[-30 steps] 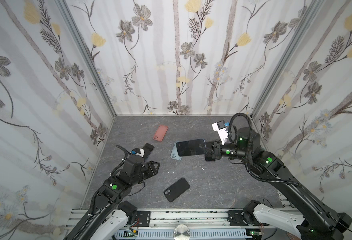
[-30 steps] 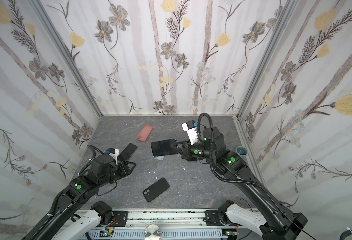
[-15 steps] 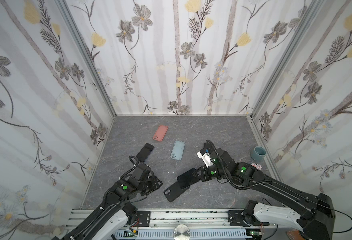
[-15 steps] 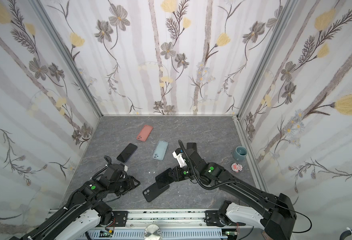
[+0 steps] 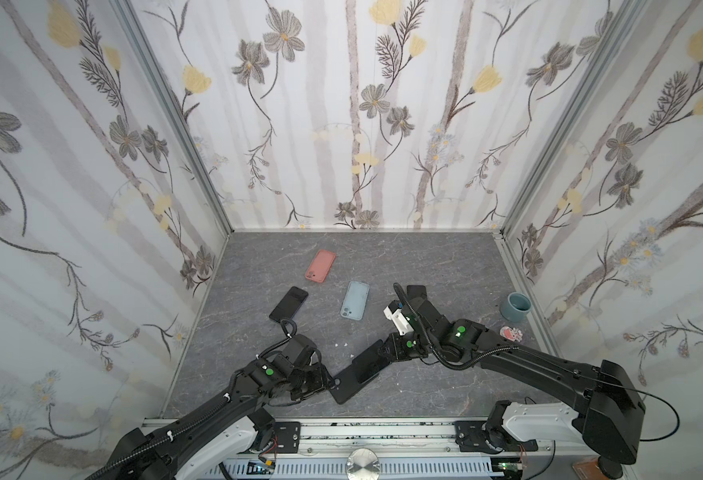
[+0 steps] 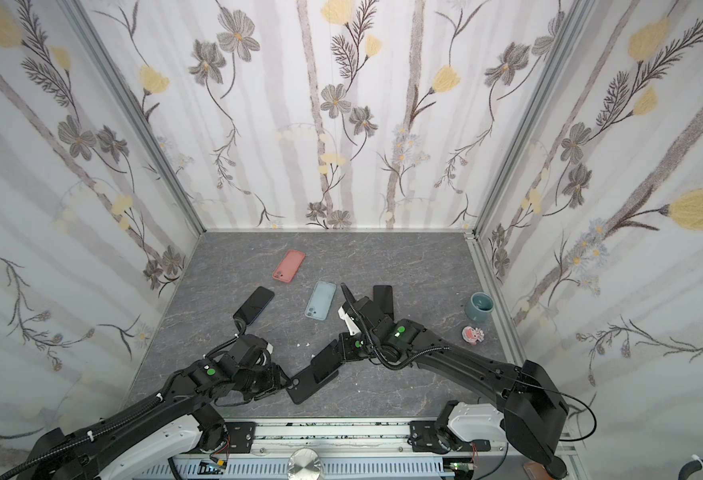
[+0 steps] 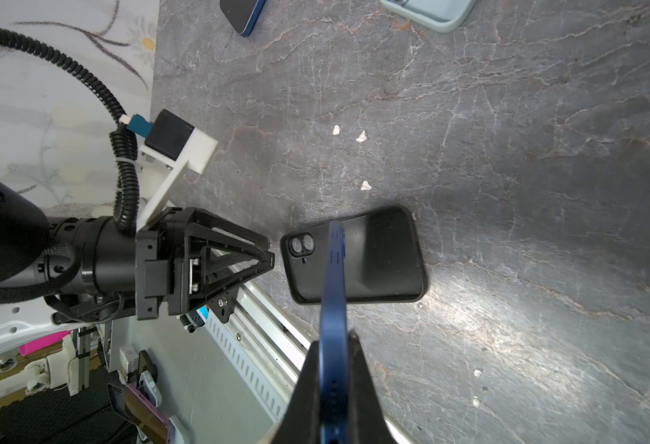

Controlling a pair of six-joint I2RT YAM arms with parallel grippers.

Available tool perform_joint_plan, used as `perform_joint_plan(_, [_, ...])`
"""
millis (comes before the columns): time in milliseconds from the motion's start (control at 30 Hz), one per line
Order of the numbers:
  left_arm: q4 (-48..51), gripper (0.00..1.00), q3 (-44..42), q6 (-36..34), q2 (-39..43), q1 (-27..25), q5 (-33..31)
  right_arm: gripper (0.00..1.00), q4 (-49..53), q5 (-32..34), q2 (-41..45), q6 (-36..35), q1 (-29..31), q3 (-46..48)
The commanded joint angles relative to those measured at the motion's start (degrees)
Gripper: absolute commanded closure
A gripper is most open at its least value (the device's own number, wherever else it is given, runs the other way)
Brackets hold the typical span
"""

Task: Put the phone into the phone case
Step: 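Align the phone over the black case with both grippers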

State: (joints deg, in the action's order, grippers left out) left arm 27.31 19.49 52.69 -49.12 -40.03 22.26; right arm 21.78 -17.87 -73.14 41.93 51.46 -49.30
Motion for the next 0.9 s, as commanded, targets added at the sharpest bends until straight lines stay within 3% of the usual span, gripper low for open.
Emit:
perform_joint_plan(0, [-5.9,0.52,-1.6,2.8,-0.7,-0.4,3.0,1.0,-0.7,1.5,-1.0,-0.3,-0.3,-0.7])
perform_joint_plan(333, [-17.6,0.59,-4.5,6.6,-4.1,-0.5,4.0,1.0,1.6,4.7,-1.6,-0.2,-0.7,-0.3])
perform_joint_plan(533, [-26.5,0.56,-4.5,9.2,-6.5,-0.5,1.6,1.0,3.8,8.5,0.4,0.4,-2.5,1.1])
perform_joint_plan(867, [-36.6,0.51,3.4,7.8,-21.1,-1.5,2.0,1.0,6.2,11.6,6.5,0.5,-10.4,5.6])
